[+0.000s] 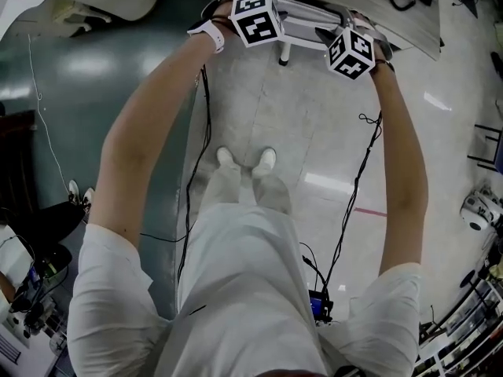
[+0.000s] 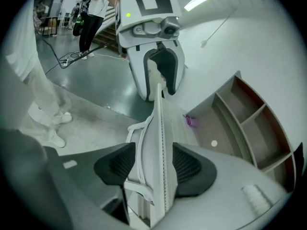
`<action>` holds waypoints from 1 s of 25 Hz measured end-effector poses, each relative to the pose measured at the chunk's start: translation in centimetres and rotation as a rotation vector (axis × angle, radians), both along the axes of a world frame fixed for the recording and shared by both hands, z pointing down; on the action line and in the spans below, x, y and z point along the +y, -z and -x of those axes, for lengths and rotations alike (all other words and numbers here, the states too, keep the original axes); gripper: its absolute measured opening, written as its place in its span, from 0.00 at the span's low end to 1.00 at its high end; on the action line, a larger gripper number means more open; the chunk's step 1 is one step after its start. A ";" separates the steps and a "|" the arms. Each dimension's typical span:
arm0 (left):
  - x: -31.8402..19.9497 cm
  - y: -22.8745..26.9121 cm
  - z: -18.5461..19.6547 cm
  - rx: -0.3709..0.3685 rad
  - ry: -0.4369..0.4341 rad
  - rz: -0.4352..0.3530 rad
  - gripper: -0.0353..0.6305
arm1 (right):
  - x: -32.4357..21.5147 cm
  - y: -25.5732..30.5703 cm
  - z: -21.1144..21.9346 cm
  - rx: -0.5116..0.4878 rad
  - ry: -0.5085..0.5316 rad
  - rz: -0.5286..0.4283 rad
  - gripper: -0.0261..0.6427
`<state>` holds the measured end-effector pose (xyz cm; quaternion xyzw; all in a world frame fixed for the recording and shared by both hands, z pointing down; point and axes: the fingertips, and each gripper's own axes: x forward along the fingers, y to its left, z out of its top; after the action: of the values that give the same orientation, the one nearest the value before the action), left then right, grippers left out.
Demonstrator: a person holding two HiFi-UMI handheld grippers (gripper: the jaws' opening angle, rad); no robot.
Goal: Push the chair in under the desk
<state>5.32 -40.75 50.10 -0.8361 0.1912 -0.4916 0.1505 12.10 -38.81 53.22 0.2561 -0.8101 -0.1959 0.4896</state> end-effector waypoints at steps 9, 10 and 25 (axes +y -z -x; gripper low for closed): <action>6.2 6.0 1.3 0.250 0.146 -0.027 0.28 | 5.0 7.0 1.8 -0.167 -0.050 -0.103 0.26; 6.9 6.6 1.6 0.284 0.170 -0.035 0.25 | 5.7 7.7 2.0 -0.190 -0.059 -0.115 0.22; 18.9 14.9 6.7 0.700 0.443 -0.067 0.08 | 17.2 16.4 2.8 -0.552 -0.267 -0.173 0.07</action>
<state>-1.41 -21.88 35.18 -0.8860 0.4222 -0.1916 -0.0059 9.33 -21.62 36.81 0.4442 -0.8521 -0.1211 0.2489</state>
